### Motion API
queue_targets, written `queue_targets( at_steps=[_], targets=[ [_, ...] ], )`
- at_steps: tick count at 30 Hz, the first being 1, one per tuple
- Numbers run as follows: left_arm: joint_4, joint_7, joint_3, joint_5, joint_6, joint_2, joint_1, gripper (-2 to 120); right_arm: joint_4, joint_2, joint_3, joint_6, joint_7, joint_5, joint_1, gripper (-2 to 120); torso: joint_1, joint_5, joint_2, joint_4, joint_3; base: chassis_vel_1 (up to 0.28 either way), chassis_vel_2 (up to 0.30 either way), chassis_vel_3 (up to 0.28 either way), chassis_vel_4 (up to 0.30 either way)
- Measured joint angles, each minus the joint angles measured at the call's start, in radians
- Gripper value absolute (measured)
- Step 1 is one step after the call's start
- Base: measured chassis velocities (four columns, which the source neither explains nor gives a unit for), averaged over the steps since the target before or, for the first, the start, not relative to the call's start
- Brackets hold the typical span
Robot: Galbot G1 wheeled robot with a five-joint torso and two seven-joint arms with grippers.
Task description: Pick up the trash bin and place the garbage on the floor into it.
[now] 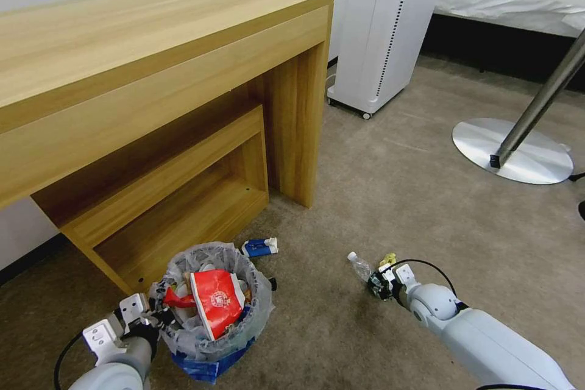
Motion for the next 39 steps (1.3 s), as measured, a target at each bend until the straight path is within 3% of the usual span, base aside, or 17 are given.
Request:
queue_targets(
  at_steps=[5, 7, 9, 10, 13, 19, 21, 25, 28, 30, 31, 33, 35, 37, 39],
  targets=[
    [0.006, -0.001, -0.001, -0.003, 0.0, 0.006, -0.008, 0, 0.085, -0.028, 0.054, 0.074, -0.022, 0.037, -0.049, 13, 0.0, 0.0001, 0.0, 0.0, 0.0, 0.0, 0.0, 0.0, 0.0],
    [0.012, -0.002, -0.002, -0.004, 0.0, 0.01, -0.012, 0, 0.147, -0.049, 0.099, 0.172, -0.081, 0.058, -0.092, 4, 0.0, 0.0, 0.0, -0.0001, 0.0, 0.0, 0.0, 0.0, 0.0],
    [0.012, -0.002, -0.002, -0.004, 0.0, 0.011, -0.012, 0, 0.162, -0.054, 0.109, 0.192, -0.093, 0.063, -0.102, 4, 0.0, 0.0, 0.0, -0.0001, 0.0, 0.0, 0.0, 0.0, 0.0],
    [0.014, -0.002, -0.002, -0.006, 0.001, 0.014, -0.013, 0, 0.241, -0.077, 0.151, 0.27, -0.153, 0.093, -0.144, 4, 0.0, 0.0, 0.0, -0.0001, 0.0, 0.0, 0.0, 0.0, 0.0],
    [0.015, -0.003, -0.001, -0.006, 0.003, 0.018, -0.014, 0, 0.351, -0.106, 0.184, 0.352, -0.218, 0.126, -0.184, 3, 0.0, -0.0001, 0.0, -0.0001, 0.0, 0.0, 0.0, 0.0, 0.0],
    [0.014, -0.003, 0.001, -0.007, 0.005, 0.019, -0.015, 0, 0.511, -0.136, 0.18, 0.398, -0.243, 0.174, -0.195, 0, 0.0, -0.0002, 0.0, 0.0, 0.0, 0.0, 0.0, 0.0, 0.0],
    [0.008, -0.004, 0.001, -0.008, 0.005, 0.022, -0.015, 0, 0.604, -0.155, 0.137, 0.388, -0.242, 0.215, -0.162, 0, 0.0, -0.0002, 0.0, -0.0001, 0.0, 0.0, 0.0, 0.0, 0.0],
    [0.002, -0.005, 0.001, -0.01, 0.006, 0.023, -0.015, 0, 0.668, -0.158, 0.069, 0.352, -0.212, 0.258, -0.102, 0, 0.0, -0.0002, 0.0, -0.0001, 0.0, 0.0, 0.0, 0.0, 0.0],
    [-0.007, -0.013, 0.007, -0.013, 0.013, 0.019, -0.023, 0, 0.747, -0.133, -0.077, 0.271, -0.11, 0.328, 0.025, 0, 0.0, -0.0004, 0.0, 0.0001, 0.0, 0.0, 0.0, 0.0, 0.0],
    [-0.008, -0.014, 0.009, -0.013, 0.014, 0.019, -0.024, 0, 0.751, -0.13, -0.09, 0.265, -0.101, 0.332, 0.036, 0, 0.0, -0.0002, 0.0, 0.0001, 0.0, 0.0, 0.0, 0.0, 0.0],
    [-0.015, -0.018, 0.014, -0.014, 0.017, 0.012, -0.029, 0, 0.759, -0.094, -0.195, 0.214, -0.035, 0.361, 0.13, 0, 0.0, -0.0002, 0.0, 0.0001, 0.0, 0.0, 0.0, 0.0, 0.0],
    [-0.016, -0.018, 0.014, -0.014, 0.017, 0.011, -0.029, 0, 0.759, -0.089, -0.212, 0.207, -0.022, 0.366, 0.145, 0, 0.0, -0.0001, 0.0, 0.0, 0.0, 0.0, 0.0, 0.0, 0.0],
    [-0.025, -0.02, 0.013, -0.013, 0.018, 0.003, -0.026, 0, 0.739, -0.052, -0.346, 0.156, 0.049, 0.399, 0.229, 0, 0.0, -0.0002, 0.0, 0.0002, 0.0, 0.0, 0.0, 0.0, 0.0],
    [-0.026, -0.02, 0.013, -0.012, 0.018, 0.001, -0.026, 0, 0.733, -0.046, -0.366, 0.15, 0.057, 0.403, 0.24, 0, 0.0, -0.0002, 0.0, 0.0001, 0.0, 0.0, 0.0, 0.0, 0.0],
    [-0.036, -0.021, 0.011, -0.011, 0.018, -0.006, -0.022, 0, 0.698, -0.018, -0.463, 0.126, 0.101, 0.417, 0.284, 0, 0.0, -0.0001, 0.0, 0.0, 0.0, 0.0, 0.0, 0.0, 0.0]
  ],
)
